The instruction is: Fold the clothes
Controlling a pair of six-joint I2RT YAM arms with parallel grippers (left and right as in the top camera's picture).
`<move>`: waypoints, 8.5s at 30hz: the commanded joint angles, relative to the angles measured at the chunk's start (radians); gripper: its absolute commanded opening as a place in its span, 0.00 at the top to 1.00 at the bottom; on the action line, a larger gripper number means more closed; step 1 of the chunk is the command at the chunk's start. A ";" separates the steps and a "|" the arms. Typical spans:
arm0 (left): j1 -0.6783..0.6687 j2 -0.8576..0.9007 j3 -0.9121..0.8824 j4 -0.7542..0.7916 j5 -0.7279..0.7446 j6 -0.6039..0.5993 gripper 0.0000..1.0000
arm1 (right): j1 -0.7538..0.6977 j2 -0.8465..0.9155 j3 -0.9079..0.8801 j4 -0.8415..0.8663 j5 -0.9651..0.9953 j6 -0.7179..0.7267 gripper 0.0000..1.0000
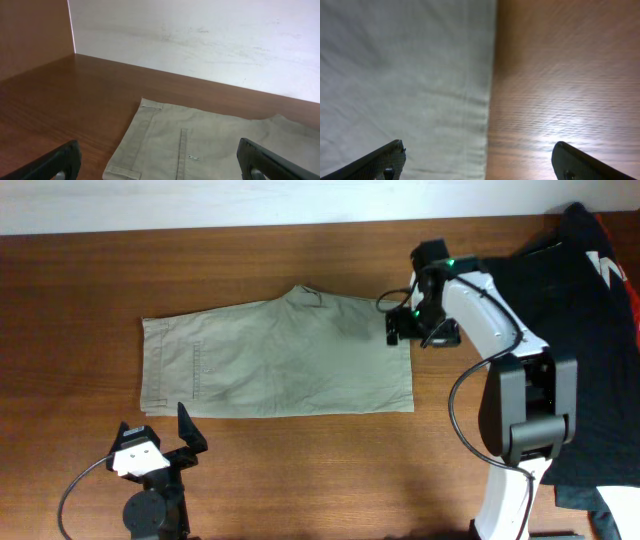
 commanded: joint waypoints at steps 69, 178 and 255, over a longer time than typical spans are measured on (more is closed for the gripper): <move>0.004 -0.005 -0.004 -0.002 0.000 0.016 0.01 | -0.185 -0.047 0.177 0.055 0.114 0.119 0.01; 0.254 2.162 2.457 -1.595 0.253 0.100 1.00 | -0.185 -0.046 0.177 0.055 0.114 0.119 0.01; -0.493 2.117 1.837 -1.077 0.622 0.078 0.85 | -0.185 -0.046 0.177 0.055 0.114 0.119 0.01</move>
